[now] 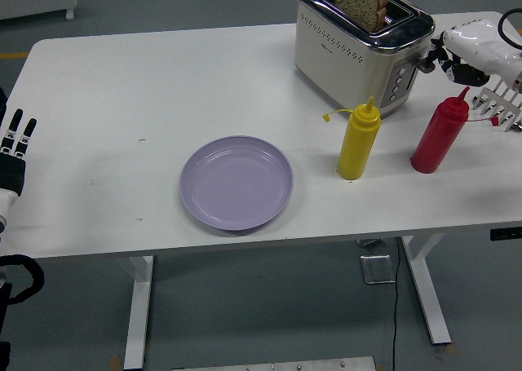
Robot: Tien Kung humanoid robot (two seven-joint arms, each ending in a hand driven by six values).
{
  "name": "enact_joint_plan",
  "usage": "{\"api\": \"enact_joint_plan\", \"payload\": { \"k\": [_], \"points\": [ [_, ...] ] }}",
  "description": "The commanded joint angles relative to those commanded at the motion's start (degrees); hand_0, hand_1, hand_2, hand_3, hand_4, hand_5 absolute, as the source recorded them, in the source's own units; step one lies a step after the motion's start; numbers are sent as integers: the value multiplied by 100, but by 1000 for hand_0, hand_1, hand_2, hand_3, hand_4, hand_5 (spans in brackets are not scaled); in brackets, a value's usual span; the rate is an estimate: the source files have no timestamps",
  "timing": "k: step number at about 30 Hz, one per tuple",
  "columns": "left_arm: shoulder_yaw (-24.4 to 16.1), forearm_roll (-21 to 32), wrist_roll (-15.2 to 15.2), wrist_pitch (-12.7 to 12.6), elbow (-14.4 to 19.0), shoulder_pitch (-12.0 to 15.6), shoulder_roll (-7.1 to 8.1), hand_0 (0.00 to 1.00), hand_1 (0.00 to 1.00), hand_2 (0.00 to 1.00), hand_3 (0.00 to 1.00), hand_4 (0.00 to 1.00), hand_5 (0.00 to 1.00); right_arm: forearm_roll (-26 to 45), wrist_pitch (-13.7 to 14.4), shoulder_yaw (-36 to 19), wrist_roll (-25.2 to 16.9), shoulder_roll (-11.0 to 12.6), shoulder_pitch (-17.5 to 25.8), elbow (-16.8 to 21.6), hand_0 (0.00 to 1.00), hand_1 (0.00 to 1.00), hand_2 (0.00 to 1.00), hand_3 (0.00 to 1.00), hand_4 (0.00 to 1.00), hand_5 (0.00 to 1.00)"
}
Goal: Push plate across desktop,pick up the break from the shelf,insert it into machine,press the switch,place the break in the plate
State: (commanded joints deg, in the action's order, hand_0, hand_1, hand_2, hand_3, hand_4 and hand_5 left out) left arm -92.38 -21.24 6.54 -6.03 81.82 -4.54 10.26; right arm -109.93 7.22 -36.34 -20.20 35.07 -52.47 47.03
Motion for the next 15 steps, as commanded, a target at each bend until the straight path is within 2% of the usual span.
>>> {"api": "enact_joint_plan", "payload": {
  "k": [15],
  "points": [
    [13, -2, -23, 2, -29, 14, -13, 816, 869, 940, 801, 610, 998, -57, -70, 72, 73, -138, -28, -45, 391, 357, 567, 504, 2, 2]
  ]
}}
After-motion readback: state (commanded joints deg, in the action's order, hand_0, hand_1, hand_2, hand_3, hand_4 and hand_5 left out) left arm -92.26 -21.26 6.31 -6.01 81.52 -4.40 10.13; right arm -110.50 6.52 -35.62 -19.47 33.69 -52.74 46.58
